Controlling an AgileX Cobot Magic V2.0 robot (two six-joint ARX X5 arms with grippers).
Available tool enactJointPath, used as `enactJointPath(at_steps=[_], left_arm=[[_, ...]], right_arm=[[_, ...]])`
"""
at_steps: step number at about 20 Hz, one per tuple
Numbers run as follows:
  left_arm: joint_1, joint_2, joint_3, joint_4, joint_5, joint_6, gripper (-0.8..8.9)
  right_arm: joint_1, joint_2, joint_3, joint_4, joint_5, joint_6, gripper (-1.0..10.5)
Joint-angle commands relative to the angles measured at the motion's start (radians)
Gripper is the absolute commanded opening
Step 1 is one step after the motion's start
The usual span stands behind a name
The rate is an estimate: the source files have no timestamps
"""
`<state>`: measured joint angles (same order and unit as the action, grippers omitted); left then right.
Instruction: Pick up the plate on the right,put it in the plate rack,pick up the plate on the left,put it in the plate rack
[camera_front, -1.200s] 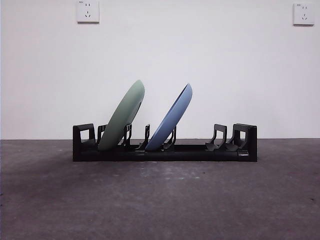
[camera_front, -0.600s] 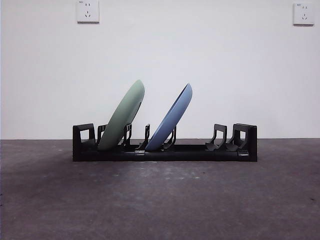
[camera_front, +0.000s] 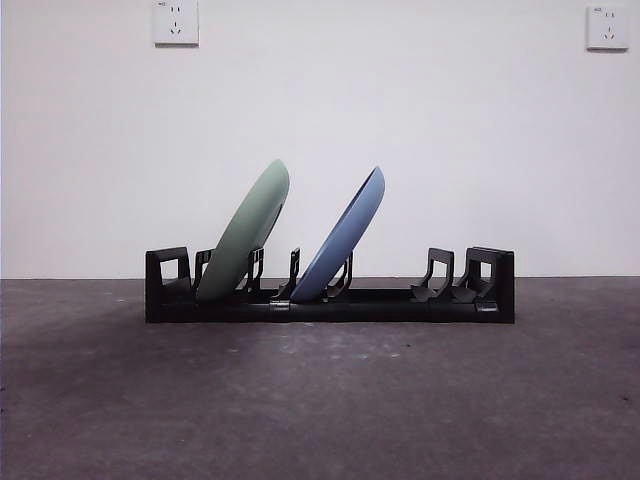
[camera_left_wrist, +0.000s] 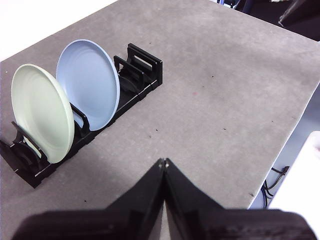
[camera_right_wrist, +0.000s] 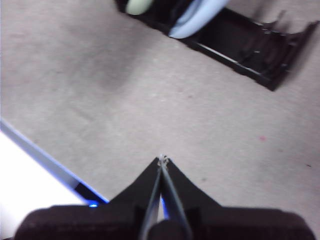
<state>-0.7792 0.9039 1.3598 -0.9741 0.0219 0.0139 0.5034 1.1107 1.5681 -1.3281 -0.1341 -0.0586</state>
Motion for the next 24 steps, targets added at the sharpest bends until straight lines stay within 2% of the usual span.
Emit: enactJointPath(at_steps=[1, 3, 5, 7, 9, 10, 12, 14, 17, 19, 24], left_arm=[[-0.002, -0.001, -0.001, 0.002, 0.003, 0.009, -0.04], [0.0, -0.001, -0.001, 0.006, -0.015, 0.024, -0.04], [0.01, -0.003, -0.001, 0.039, -0.13, 0.042, -0.04], [0.029, -0.009, -0.002, 0.07, -0.242, 0.095, -0.04], [0.089, -0.038, -0.003, 0.142, -0.314, 0.194, -0.04], [0.142, -0.056, -0.008, 0.199, -0.296, 0.253, -0.04], [0.269, -0.117, -0.048, 0.334, -0.188, 0.344, -0.04], [0.399, -0.203, -0.151, 0.496, -0.119, 0.373, -0.04], [0.555, -0.347, -0.375, 0.699, -0.127, 0.371, -0.04], [0.627, -0.438, -0.534, 0.78, -0.126, 0.355, -0.04], [0.706, -0.645, -0.926, 0.917, -0.127, 0.261, -0.04]], right_arm=[[0.0, -0.001, -0.008, 0.005, 0.032, 0.005, 0.0], [0.0, -0.001, -0.008, 0.005, 0.05, 0.005, 0.0], [0.0, -0.001, -0.008, 0.005, 0.061, 0.005, 0.0], [0.0, -0.001, -0.008, 0.005, 0.064, 0.005, 0.0], [0.0, -0.001, -0.008, 0.005, 0.064, 0.005, 0.0], [0.0, -0.001, -0.008, 0.005, 0.064, 0.005, 0.0], [0.0, -0.001, -0.008, 0.005, 0.064, 0.005, 0.0], [0.0, -0.001, -0.008, 0.005, 0.064, 0.005, 0.0], [0.0, -0.001, -0.008, 0.005, 0.064, 0.005, 0.0], [0.0, -0.001, -0.008, 0.005, 0.064, 0.005, 0.0], [0.0, -0.001, -0.008, 0.005, 0.064, 0.005, 0.0]])
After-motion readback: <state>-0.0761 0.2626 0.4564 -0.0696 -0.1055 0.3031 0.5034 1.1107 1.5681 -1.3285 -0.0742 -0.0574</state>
